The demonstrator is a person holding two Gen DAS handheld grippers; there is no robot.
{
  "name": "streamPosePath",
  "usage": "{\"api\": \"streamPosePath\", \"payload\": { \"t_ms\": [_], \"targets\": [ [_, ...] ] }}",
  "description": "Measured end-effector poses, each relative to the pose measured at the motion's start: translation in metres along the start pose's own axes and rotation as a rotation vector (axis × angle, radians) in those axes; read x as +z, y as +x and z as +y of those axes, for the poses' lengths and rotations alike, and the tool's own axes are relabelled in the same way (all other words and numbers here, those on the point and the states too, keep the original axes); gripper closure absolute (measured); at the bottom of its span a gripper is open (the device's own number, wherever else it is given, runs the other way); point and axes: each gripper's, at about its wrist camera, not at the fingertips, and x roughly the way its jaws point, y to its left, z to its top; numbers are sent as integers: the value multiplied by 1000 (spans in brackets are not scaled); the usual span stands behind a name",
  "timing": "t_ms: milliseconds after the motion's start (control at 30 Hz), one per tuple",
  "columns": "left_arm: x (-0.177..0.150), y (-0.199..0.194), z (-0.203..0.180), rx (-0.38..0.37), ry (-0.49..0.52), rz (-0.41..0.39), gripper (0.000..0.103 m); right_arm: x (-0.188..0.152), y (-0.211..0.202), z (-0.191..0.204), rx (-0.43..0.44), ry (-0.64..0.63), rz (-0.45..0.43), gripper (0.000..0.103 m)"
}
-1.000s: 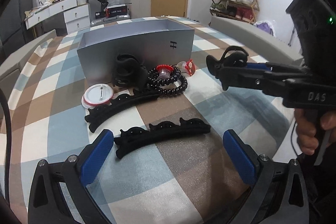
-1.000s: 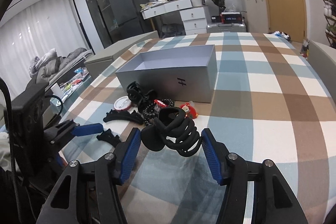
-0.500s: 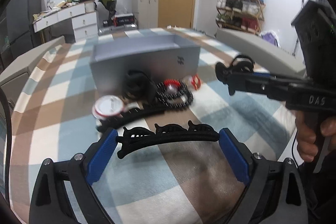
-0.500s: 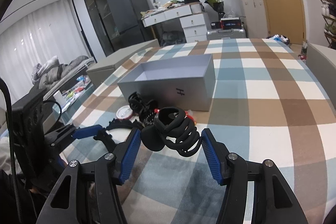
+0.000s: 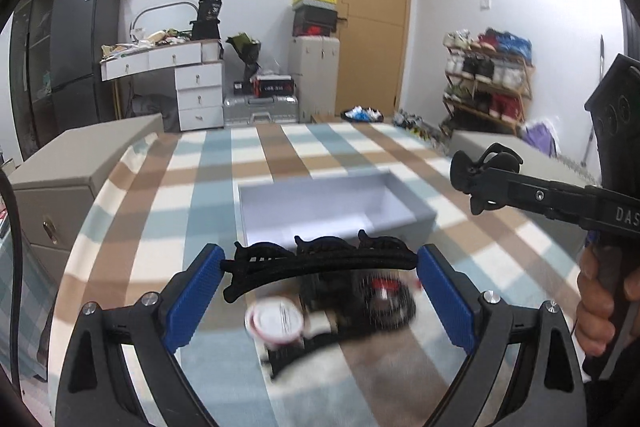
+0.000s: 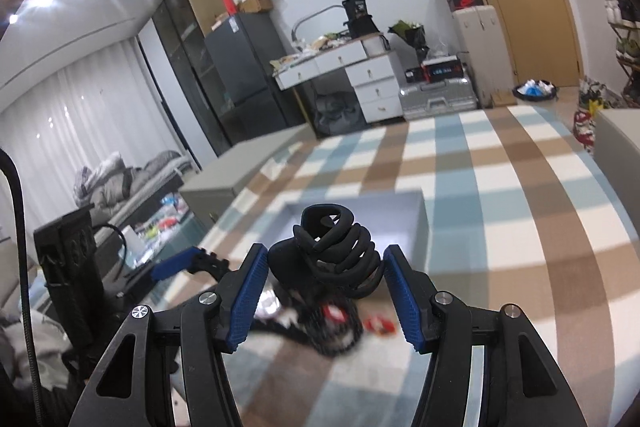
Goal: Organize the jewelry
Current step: 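Carry both held clips over the grey box with both tools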
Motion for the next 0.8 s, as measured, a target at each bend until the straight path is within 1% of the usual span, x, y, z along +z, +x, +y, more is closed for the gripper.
{"api": "streamPosePath", "payload": {
  "t_ms": [100, 200, 300, 367, 467, 533, 800],
  "targets": [
    [13, 12, 7, 8, -10, -15, 9, 21, 14, 1, 25, 14, -15, 44],
    [19, 32, 14, 10, -15, -7, 9, 33, 37, -6, 20, 37, -1, 44],
    [18, 48, 23, 27, -29, 6, 9, 30, 52, -16, 3, 64, 9, 44],
    [16, 53, 31, 33, -46, 12, 9, 25, 65, -22, -15, 59, 61, 44],
    [13, 51, 34, 31, -68, 23, 9, 18, 71, -30, -29, 69, 94, 44],
    [11, 51, 32, 33, -70, 32, 9, 15, 75, -34, -29, 88, 109, 44],
    [12, 51, 17, 28, -33, 53, 9, 12, 77, -31, -21, 74, 137, 44]
  ]
}}
